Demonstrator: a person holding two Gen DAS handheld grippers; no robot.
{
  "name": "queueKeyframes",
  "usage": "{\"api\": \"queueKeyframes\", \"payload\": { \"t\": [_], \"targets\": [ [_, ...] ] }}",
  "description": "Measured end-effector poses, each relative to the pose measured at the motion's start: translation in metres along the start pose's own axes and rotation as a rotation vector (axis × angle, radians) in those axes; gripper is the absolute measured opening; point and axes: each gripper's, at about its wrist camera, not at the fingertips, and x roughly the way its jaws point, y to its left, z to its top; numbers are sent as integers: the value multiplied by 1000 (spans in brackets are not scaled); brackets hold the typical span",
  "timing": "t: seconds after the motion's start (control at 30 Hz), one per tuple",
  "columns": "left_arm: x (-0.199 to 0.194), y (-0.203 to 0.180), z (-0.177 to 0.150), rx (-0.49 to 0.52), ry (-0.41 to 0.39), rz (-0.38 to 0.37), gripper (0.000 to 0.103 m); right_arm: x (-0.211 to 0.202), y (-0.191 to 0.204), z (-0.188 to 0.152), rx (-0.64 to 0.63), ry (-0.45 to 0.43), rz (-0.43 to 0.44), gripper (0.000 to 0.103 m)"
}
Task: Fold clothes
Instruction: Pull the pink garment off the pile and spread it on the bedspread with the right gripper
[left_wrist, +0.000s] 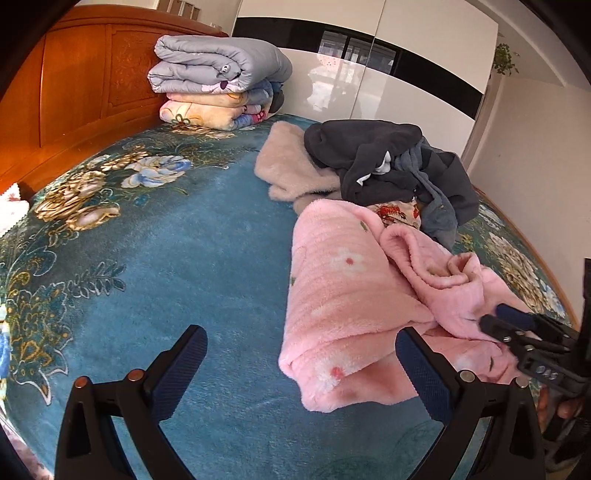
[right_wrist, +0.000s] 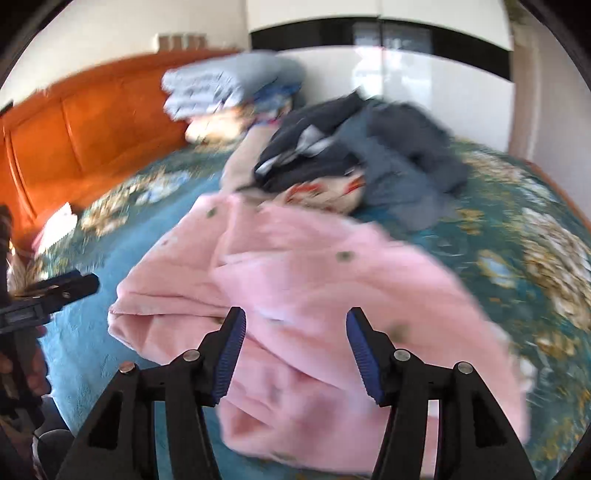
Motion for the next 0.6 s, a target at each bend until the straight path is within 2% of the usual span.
{"api": "queueKeyframes", "payload": {
  "t": [0.03, 0.13, 0.17, 0.23, 0.27, 0.3, 0.37, 0.5, 0.6],
  "targets": [
    [-3, 6, -1, -10, -1, 8, 103, 17, 14, 5, -32, 27, 8, 58],
    [-8, 21, -3, -39, -2, 29, 103, 50, 39, 7, -129, 66, -113, 58],
    [-9, 25, -4, -49, -1, 35, 103, 56, 38, 8, -129, 74, -135, 58],
    [-9, 30, -5, -65, 4, 34, 103, 62, 26, 10, -80, 96, -123, 55],
    [-8, 30, -6, -66, 6, 33, 103, 59, 16, 12, -34, 99, -108, 35],
    [-8, 29, -6, -62, 7, 32, 103, 51, 4, 15, 15, 88, -98, 27],
    [-6, 25, -7, -53, 8, 30, 103, 28, -25, 22, 108, 36, -103, 16],
    [0, 15, -7, -40, 21, 19, 103, -43, -101, 35, 280, -120, -205, 13],
    [7, 8, -6, -26, 30, 11, 103, -100, -172, 34, 423, -218, -339, 13]
  ]
}}
